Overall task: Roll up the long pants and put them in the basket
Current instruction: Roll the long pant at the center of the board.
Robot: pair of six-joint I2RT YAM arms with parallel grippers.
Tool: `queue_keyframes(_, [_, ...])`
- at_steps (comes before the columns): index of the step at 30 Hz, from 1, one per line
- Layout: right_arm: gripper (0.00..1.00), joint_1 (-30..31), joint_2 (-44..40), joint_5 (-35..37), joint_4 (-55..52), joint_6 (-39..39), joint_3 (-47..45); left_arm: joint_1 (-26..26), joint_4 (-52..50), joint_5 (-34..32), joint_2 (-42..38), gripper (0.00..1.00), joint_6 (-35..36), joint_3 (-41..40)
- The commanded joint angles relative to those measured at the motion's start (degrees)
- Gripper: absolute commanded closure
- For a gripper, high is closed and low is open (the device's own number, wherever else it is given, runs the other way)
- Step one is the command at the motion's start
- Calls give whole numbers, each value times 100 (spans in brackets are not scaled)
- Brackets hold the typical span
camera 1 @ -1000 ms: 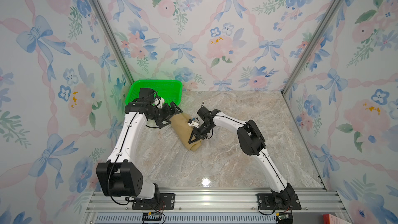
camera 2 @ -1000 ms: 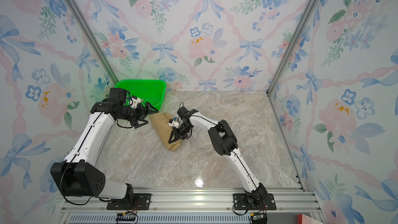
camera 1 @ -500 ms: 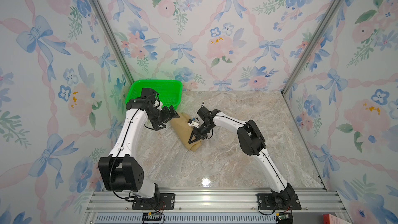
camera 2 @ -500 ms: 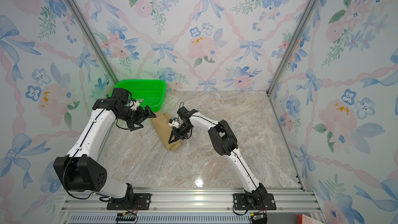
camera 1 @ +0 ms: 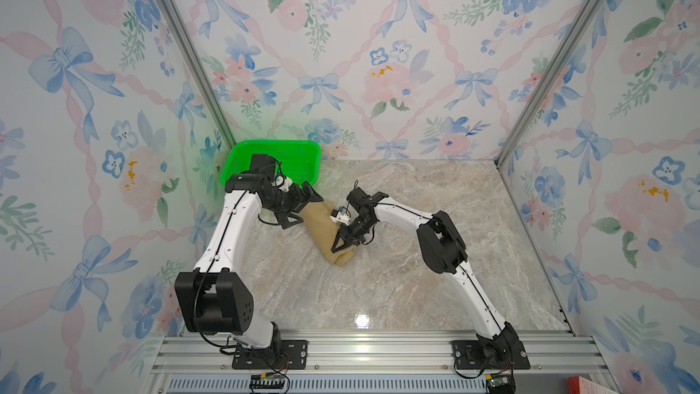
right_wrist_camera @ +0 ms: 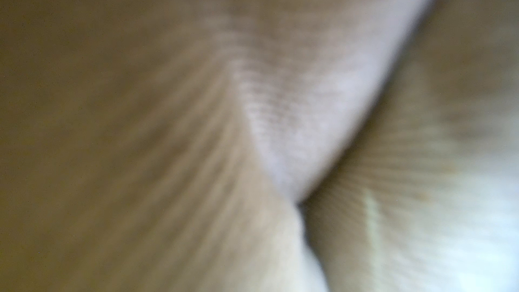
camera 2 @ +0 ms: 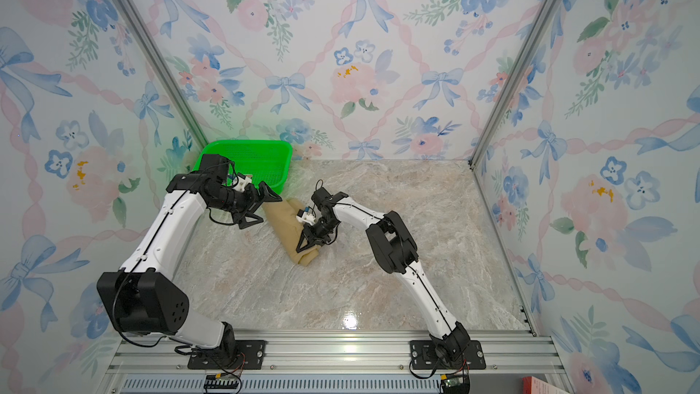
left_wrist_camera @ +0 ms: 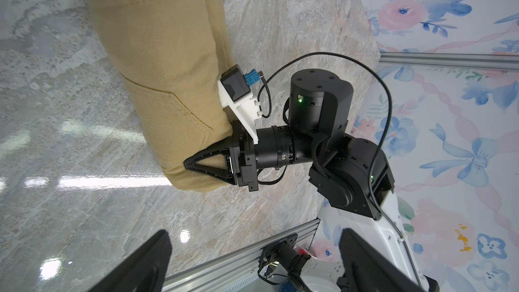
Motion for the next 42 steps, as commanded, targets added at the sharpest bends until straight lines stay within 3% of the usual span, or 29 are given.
queue_keyframes(1, [100,345,706,1202,-909,-20,-446,-29,4,-73,-129,1,-178,-209])
queue_keyframes(4, [100,346,711,1206,-910,-20,-448,-28,-63,-155,-84,1,-13,-214])
queue_keyframes(5, [100,346,718,1202,-914,-30,-447,-29,-158,-100,12,8,110,-139])
queue_keyframes(6, [100,347,715,1202,-919,-24,-442,-29,-238,63,143,59,247,-52])
queue_keyframes(7, [100,348,715,1202,-914,-28,-455,-29,-380,88,204,100,316,32])
queue_keyframes(9, [100,351,713,1202,-921,-33,-463,-42,-667,-161,526,100,418,179])
queue_keyframes(14, [100,346,654,1222,-858,-31,-537,-37,-426,-341,327,100,454,148])
queue_keyframes(15, [100,339,660,1220,-865,-35,-535,-36,-476,-396,352,99,489,207])
queue_keyframes(19, [100,344,679,1224,-883,-56,-518,-33,-651,-357,539,72,504,309])
queue_keyframes(22, [100,341,680,1231,-892,-58,-512,-46,-793,-420,626,12,474,276])
queue_keyframes(23, [100,346,685,1237,-909,-68,-509,-46,-718,-484,583,1,459,199])
queue_keyframes(32, [100,346,706,1252,-988,-76,-473,-46,17,-791,982,1,579,-125])
queue_keyframes(42, [100,279,1025,850,-1743,-426,-69,-72,3058,-702,1284,1,-142,-1503])
